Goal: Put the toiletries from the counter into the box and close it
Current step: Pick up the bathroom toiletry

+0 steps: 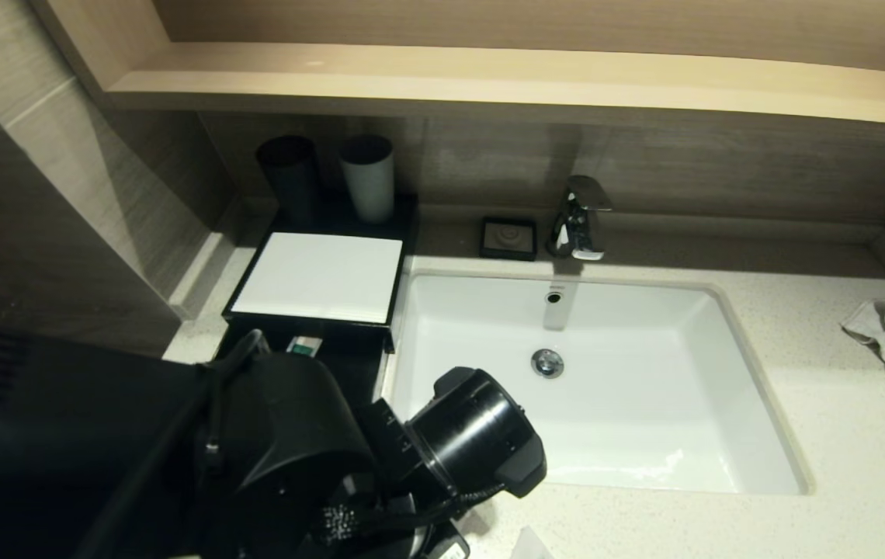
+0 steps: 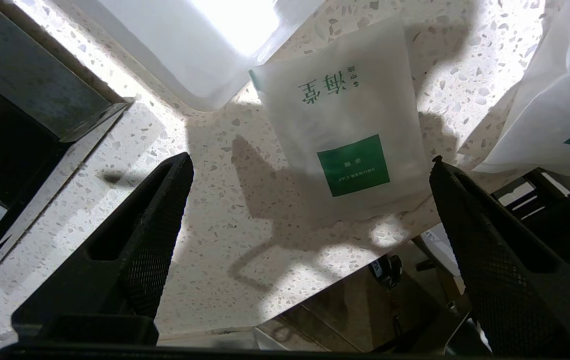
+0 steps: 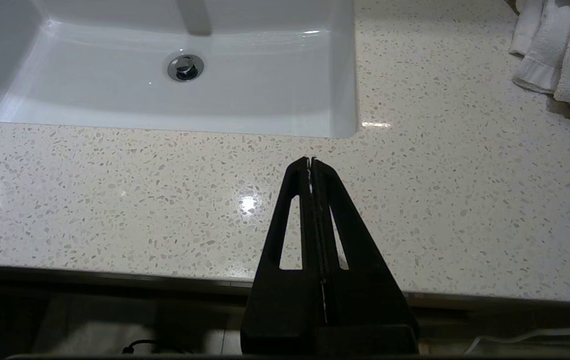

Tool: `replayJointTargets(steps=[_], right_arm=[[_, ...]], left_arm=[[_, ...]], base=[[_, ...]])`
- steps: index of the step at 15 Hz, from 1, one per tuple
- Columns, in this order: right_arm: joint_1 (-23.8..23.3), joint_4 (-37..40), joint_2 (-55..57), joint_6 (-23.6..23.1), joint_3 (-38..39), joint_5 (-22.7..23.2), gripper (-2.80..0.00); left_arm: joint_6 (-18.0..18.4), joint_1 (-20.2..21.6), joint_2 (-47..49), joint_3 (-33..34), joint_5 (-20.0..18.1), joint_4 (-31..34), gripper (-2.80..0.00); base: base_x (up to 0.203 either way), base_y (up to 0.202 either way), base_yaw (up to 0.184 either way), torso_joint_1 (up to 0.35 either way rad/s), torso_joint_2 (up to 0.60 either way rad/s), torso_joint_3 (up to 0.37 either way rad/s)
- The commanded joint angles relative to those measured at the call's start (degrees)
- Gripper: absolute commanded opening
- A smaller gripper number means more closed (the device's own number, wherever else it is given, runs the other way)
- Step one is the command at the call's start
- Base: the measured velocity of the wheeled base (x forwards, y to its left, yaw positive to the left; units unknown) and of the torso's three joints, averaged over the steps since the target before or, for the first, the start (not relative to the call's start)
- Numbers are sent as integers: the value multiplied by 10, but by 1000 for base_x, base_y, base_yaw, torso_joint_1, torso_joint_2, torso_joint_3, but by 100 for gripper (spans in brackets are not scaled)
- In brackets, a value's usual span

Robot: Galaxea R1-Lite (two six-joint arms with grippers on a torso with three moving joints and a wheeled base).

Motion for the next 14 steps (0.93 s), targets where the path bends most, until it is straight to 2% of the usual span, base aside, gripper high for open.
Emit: replayJointTargets(steps=[1,3,14], right_arm=[[-1,0,0,0,0,0,-280],[0,0,0,0,0,0,-280],[0,0,0,0,0,0,-280]], left_arm=[[-11,0,7,-1,2,1,0],[-27,-1,15,-4,2,3,0],[-44,-1,19,2,0,4,0]], base=[[0,0,0,0,0,0],[0,0,0,0,0,0],[0,0,0,0,0,0]])
